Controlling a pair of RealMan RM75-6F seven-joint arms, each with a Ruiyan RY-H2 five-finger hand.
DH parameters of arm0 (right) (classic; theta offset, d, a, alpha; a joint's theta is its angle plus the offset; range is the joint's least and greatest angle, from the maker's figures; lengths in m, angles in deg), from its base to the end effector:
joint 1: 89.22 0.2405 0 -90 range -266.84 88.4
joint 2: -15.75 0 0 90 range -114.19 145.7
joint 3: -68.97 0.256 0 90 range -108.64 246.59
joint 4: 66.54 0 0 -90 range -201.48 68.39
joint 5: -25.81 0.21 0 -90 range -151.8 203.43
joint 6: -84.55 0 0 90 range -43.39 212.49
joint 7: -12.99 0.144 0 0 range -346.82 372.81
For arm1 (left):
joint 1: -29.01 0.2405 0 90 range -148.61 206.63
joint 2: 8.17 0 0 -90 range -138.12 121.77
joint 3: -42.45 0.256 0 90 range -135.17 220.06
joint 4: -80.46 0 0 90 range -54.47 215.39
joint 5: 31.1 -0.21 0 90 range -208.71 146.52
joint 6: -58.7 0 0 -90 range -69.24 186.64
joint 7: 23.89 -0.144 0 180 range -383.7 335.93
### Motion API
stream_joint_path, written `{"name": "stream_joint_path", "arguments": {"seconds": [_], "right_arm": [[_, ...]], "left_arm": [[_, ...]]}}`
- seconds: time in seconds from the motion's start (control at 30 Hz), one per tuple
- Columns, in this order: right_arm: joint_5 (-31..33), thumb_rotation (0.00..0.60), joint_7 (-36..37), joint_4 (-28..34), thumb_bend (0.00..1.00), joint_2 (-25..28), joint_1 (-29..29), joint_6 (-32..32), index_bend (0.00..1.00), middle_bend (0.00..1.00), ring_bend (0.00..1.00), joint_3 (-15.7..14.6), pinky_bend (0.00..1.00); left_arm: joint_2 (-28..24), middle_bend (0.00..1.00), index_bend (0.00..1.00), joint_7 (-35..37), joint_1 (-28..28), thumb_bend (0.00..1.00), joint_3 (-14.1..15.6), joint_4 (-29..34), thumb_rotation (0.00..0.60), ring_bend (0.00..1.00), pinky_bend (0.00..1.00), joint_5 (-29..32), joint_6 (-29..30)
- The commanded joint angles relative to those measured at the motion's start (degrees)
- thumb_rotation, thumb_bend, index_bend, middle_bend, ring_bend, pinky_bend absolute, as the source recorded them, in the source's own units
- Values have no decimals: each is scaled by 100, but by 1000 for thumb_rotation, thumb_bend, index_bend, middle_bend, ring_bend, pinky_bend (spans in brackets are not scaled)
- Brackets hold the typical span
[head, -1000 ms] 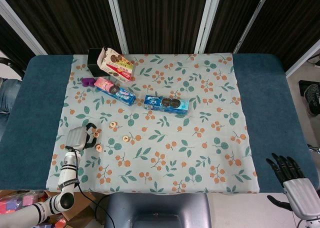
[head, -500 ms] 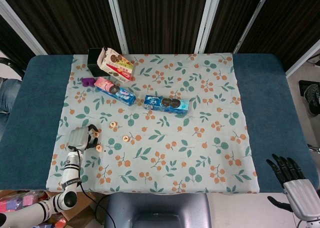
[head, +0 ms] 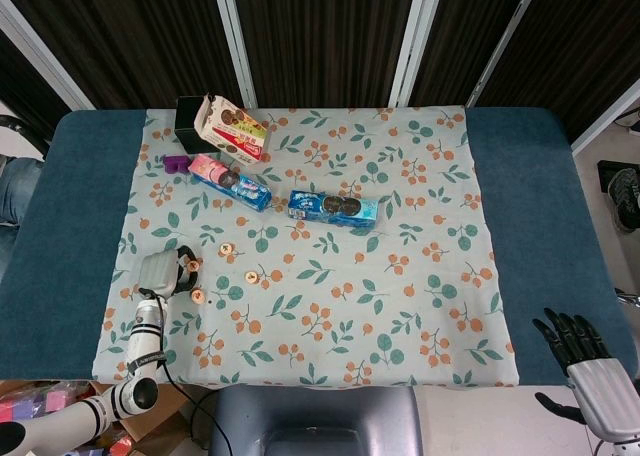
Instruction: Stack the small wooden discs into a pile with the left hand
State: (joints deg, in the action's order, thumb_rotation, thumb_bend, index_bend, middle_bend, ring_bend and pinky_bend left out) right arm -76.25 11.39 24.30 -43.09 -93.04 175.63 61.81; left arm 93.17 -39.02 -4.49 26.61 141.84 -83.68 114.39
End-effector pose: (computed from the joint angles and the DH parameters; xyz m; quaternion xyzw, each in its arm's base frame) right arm -0.3129 -0.0933 0.1652 0.6819 -0.3631 0.3331 0.5406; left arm -0.2611 0.3542 -0.0329 -0.5846 -0.5101 -0.3183 0.5447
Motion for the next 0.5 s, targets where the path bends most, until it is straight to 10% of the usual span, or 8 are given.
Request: {"name": "stream_joint_path", "arguments": {"seconds": [0.03, 0.5], "right_arm": [[6, 600, -8, 3, 143, -2, 3, -7, 0, 0, 0, 3, 0], [-9, 600, -73, 14, 142, -23, 12, -42, 0, 0, 0, -4, 0]], "left_arm": [[-15, 1000, 518, 80, 14, 400, 1, 41, 600, 1000, 1000, -80, 55], [-1155, 1000, 515, 462, 582, 402, 424, 2217, 600, 1000, 1000, -919, 714]]}}
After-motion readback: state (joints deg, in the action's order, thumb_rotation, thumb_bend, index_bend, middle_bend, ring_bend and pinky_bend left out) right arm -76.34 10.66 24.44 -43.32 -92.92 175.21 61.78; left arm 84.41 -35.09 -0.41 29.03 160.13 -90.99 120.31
